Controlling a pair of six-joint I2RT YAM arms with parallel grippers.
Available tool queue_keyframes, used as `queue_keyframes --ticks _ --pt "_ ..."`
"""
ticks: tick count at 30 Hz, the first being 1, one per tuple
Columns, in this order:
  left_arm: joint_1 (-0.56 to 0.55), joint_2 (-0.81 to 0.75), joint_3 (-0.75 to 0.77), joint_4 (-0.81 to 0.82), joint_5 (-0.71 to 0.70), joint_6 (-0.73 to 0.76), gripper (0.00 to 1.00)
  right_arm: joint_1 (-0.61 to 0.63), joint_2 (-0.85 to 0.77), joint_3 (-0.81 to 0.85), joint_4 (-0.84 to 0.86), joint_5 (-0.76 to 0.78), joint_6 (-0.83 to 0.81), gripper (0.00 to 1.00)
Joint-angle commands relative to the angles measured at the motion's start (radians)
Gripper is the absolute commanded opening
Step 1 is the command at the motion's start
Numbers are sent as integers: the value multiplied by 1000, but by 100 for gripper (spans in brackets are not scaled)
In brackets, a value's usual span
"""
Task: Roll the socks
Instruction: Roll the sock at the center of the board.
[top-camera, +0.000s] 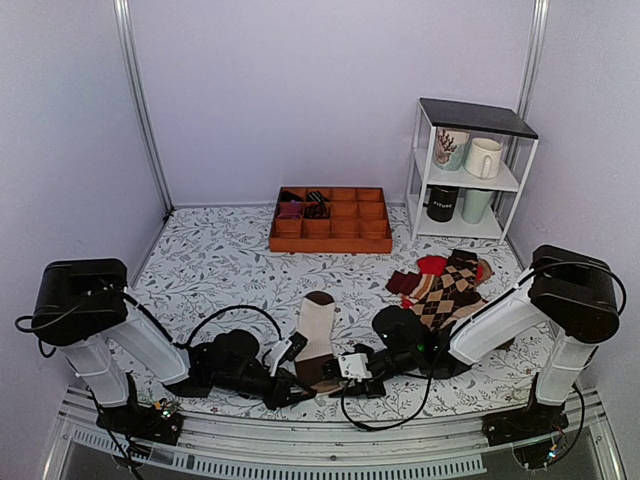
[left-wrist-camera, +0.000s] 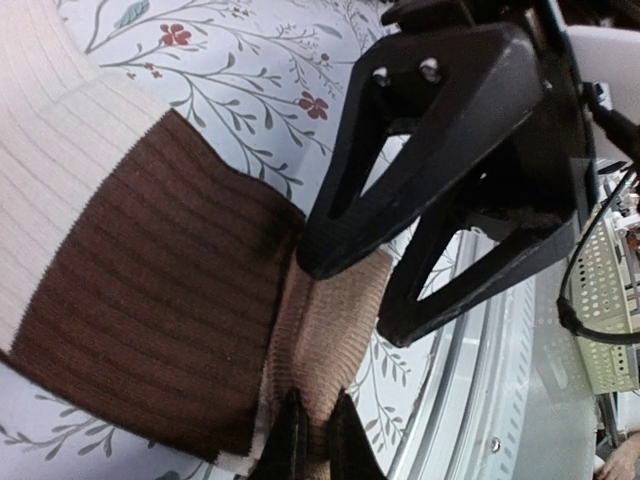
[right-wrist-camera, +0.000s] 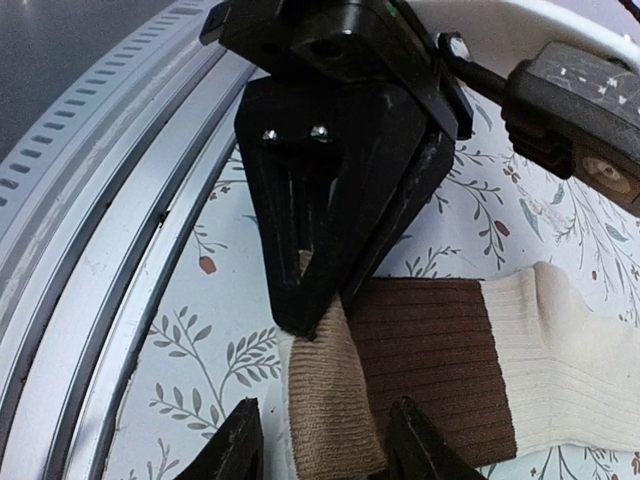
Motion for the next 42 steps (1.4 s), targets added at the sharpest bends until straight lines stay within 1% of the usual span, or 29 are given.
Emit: queue_keyframes --ticks 1,6,8,10,12,13,14,15,17,18,19,21,22,23,24,25,26,27,30,33,35,36,40,42 --pt "-9 75 -72 -318 51 -13 0 4 52 19 -15 -14 -4 42" --pt "-9 75 -69 -318 55 -7 0 3 72 4 -17 16 5 40" --pt "-10 75 -70 -316 56 -5 0 3 77 1 -30 25 13 37" --pt "-9 71 -71 -311 52 -4 0 4 75 -3 -43 24 29 28" --pt "-10 56 -70 -313 40 -2 0 3 69 7 -72 21 52 16" --pt "-10 45 -69 -320 31 3 2 4 67 12 -92 17 66 11" --pt "-9 30 -61 -337 19 18 9 2 65 21 -113 12 77 8" --pt "-10 9 -50 -366 -4 35 14 2 66 33 -142 3 104 6" --pt "-11 -52 -24 -418 -48 77 18 -6 72 66 -220 -35 156 5" --pt "-11 -83 -9 -453 -81 103 26 -17 87 87 -259 -87 206 4" --pt "-11 -121 11 -494 -125 128 37 -32 101 108 -293 -137 238 4" --pt "-17 -202 49 -560 -226 189 41 -60 140 147 -349 -199 341 4" --pt "-22 -248 59 -586 -277 225 45 -68 154 156 -366 -217 371 4" --pt "-26 -294 61 -601 -322 252 55 -74 171 168 -388 -238 406 4" --pt "-30 -339 58 -601 -363 279 67 -81 189 183 -415 -262 429 4" --pt "-34 -382 46 -582 -389 311 76 -91 207 201 -446 -279 465 4" --pt "-39 -417 27 -552 -403 340 91 -101 224 219 -473 -291 486 5" --pt "-44 -449 7 -523 -419 364 98 -109 236 233 -494 -304 515 5" --pt "-71 -512 -63 -422 -477 426 100 -130 266 265 -542 -317 582 5" --pt "-103 -536 -121 -307 -539 494 100 -145 289 277 -569 -333 661 5" --pt "-106 -532 -152 -228 -502 548 99 -148 291 279 -572 -336 687 5" --pt "-106 -520 -163 -198 -470 578 97 -149 291 280 -571 -339 693 5" --pt "-108 -435 -173 -57 -354 674 84 -151 308 293 -585 -339 709 5" --pt "-109 -373 -168 14 -340 704 81 -150 318 299 -587 -338 712 5"
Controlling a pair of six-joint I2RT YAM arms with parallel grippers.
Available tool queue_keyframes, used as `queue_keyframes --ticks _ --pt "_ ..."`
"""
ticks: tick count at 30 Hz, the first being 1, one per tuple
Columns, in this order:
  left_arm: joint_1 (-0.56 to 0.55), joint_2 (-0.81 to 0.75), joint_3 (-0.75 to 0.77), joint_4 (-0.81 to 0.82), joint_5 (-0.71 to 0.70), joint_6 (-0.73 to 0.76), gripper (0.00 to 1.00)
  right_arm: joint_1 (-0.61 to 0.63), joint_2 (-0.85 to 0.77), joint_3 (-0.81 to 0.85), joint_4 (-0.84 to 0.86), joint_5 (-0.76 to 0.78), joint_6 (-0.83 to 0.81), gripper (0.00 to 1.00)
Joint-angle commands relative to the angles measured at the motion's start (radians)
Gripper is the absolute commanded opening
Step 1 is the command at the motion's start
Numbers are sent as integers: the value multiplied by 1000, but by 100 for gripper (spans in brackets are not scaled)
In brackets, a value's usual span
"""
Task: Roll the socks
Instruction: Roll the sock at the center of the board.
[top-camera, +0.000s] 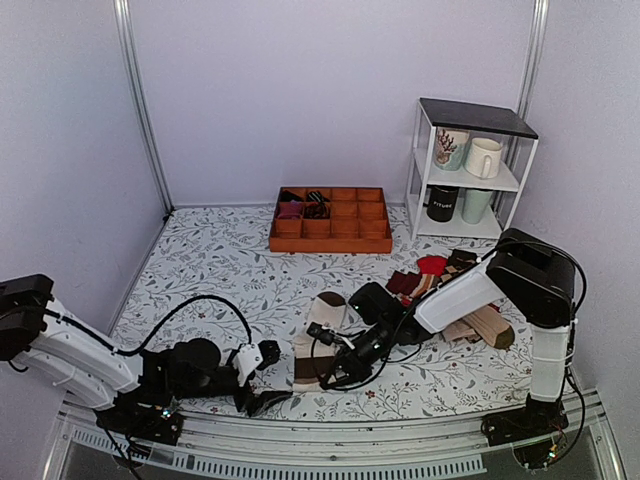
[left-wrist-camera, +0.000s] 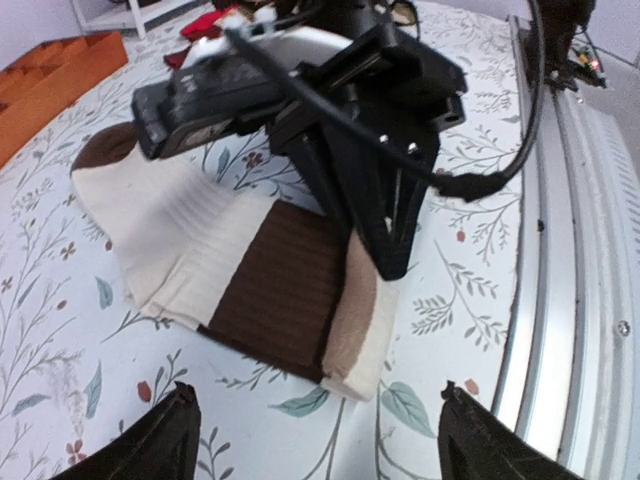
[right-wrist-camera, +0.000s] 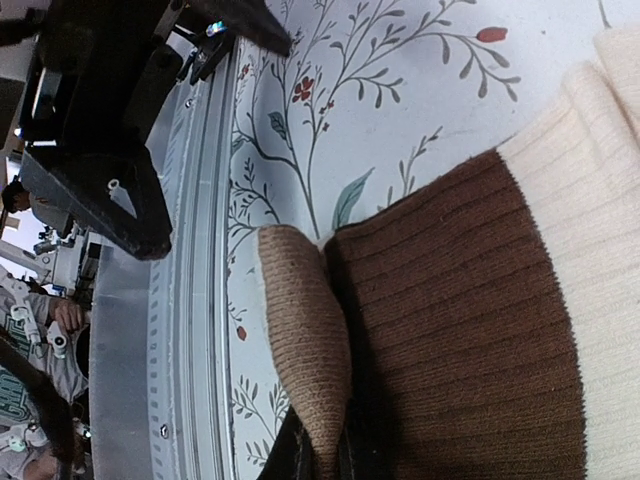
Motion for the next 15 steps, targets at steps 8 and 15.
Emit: queue_keyframes --ticks 8,15 --pt "-13 300 108 230 126 193 68 -7 87 -6 -189 81 46 5" --pt "-7 372 150 228 145 201 48 -6 85 -10 -173 72 56 5"
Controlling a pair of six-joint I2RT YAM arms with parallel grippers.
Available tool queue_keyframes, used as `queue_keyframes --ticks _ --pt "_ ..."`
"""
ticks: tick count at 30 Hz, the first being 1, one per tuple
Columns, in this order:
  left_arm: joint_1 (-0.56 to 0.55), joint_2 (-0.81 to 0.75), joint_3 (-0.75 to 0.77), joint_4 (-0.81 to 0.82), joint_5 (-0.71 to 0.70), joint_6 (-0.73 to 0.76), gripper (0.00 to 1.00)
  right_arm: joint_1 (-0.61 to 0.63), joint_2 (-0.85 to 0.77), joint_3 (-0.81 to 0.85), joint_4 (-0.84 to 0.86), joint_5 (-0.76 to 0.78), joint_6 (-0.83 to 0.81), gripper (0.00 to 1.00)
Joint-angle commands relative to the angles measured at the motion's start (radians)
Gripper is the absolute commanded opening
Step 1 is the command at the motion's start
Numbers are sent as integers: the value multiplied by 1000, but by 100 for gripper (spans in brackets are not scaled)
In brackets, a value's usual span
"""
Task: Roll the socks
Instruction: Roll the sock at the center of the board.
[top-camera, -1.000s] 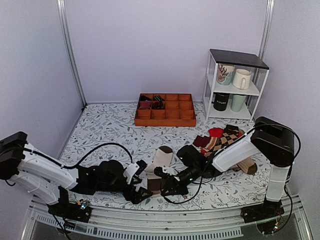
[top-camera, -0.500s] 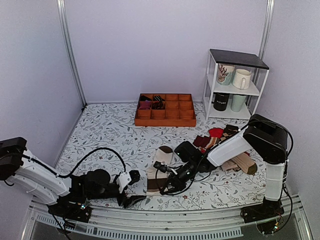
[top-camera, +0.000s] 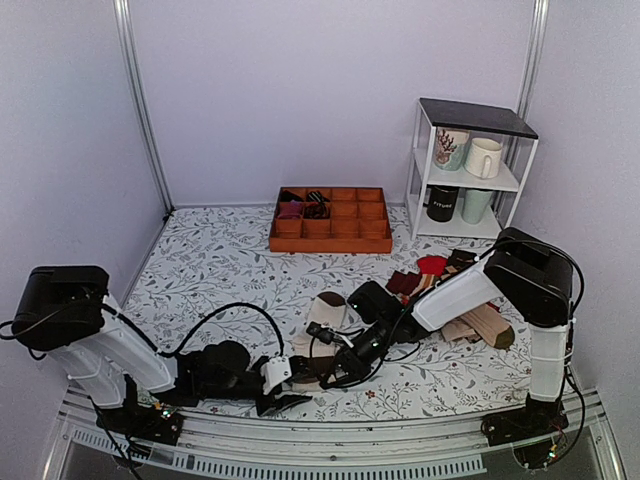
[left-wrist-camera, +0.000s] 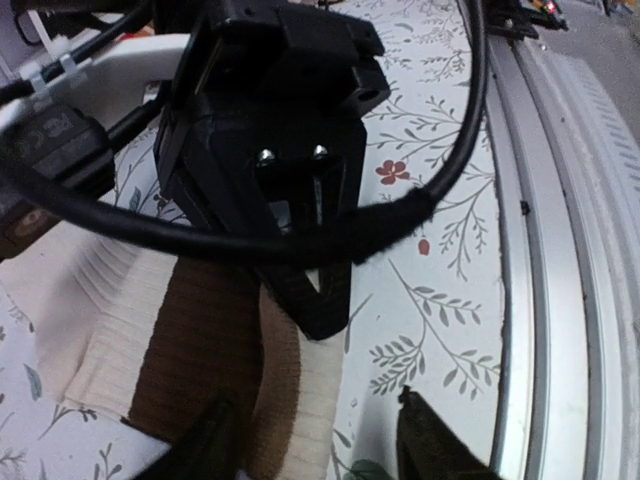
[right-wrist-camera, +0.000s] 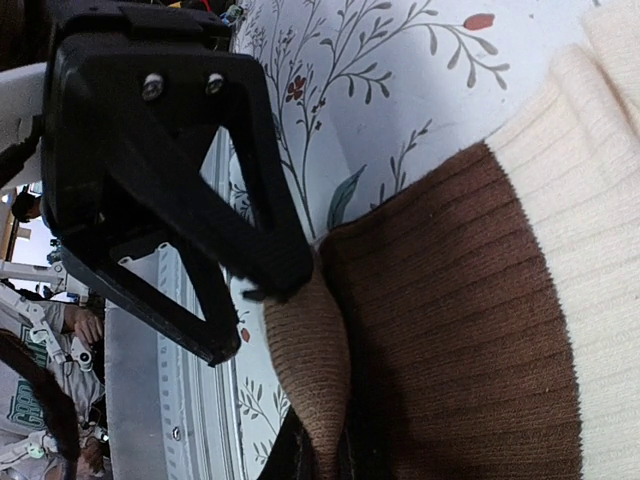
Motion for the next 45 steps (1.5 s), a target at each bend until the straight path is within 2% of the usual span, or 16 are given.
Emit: queue_keyframes --ticks 1,4,7,8,10,16,22,27,31,34,39,45 --pt "-3 42 47 -3 29 24 44 0 69 -38 -131 97 17 5" --pt "-3 54 42 4 30 4 40 0 70 -39 -132 95 18 5" --pt "-3 56 29 13 16 -20 30 0 69 -39 -130 94 19 5" --pt "-3 56 23 16 11 -30 30 -1 69 -40 -132 94 19 5" --pt "-3 55 8 30 -2 -46 39 0 69 -39 -133 94 19 5" --pt "-3 42 -43 65 -24 -73 48 0 74 -36 -139 93 18 5" --pt "-3 50 -23 62 -15 -65 44 -1 76 -30 -136 93 22 5" --pt "-3 28 -23 74 -18 -64 50 0 75 -32 -138 96 25 5" --pt "-2 13 -20 73 -24 -53 50 -1 75 -32 -140 96 25 5" --pt "4 34 -8 74 -22 -54 46 1 76 -32 -138 95 25 5" --pt "15 73 3 85 18 -73 24 -1 78 -30 -136 95 28 5" --pt "20 96 -5 67 68 -120 9 0 76 -31 -143 94 24 6"
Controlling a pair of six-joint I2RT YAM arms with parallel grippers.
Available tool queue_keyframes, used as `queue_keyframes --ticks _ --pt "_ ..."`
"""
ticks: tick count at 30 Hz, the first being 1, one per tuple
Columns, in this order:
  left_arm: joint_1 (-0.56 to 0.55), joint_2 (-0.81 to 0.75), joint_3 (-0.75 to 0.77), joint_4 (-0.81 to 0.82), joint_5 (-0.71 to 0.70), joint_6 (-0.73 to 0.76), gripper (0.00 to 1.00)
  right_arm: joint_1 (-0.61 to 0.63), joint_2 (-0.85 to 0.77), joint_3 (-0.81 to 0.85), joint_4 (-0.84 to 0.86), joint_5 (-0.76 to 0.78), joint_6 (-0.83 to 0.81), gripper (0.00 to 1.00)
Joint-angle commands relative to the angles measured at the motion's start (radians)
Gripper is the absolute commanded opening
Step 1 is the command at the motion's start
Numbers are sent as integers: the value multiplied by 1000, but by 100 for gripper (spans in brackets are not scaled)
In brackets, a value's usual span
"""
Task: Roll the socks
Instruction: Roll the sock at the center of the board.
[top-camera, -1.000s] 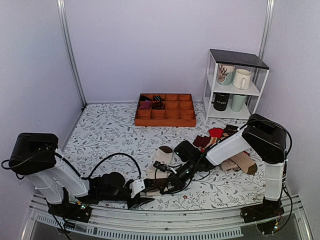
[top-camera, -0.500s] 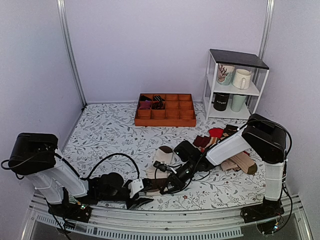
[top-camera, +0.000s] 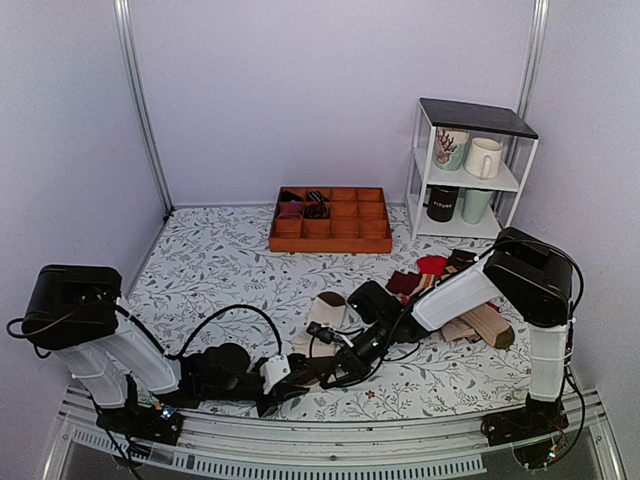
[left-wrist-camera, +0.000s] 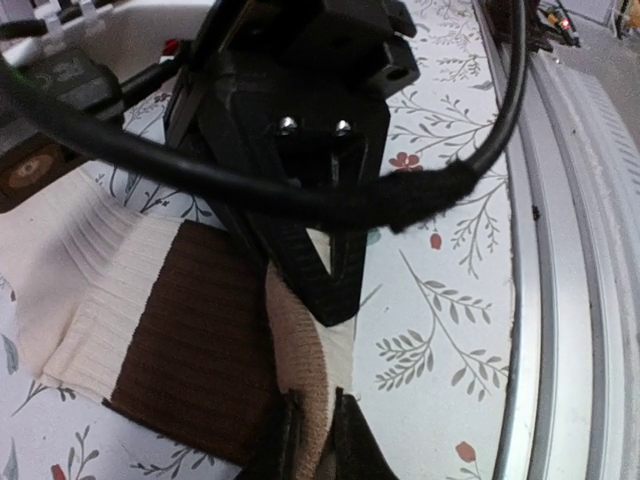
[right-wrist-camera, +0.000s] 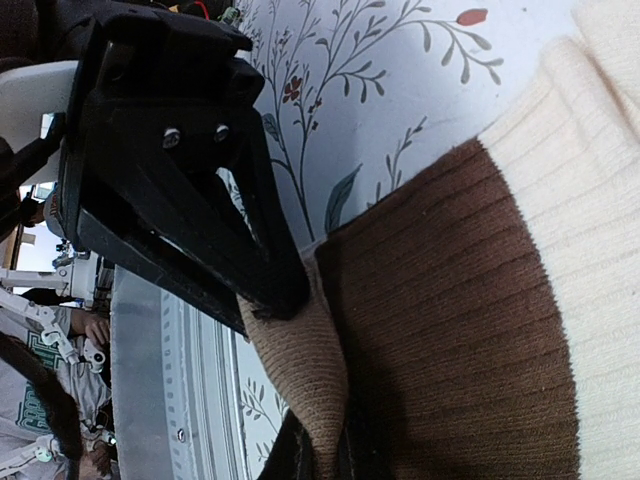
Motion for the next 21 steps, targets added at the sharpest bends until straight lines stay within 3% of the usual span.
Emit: queue_keyframes --ticks 1,3,7,12,17,21 --pt "14 38 6 -11 72 -48 8 0 75 -32 -143 97 0 6" --pt "26 50 4 -11 104 -81 0 0 75 -28 -143 98 -1 7" --pt "68 73 5 -23 211 -174 0 0 61 -27 -141 96 -7 11" --pt "109 66 28 -207 298 -343 0 -1 -73 -80 -62 182 -47 24" --pt "120 77 49 -381 366 -467 0 2 -294 -252 221 296 -175 37" --pt "134 101 35 -414 404 -549 0 48 -457 -456 521 403 -377 49"
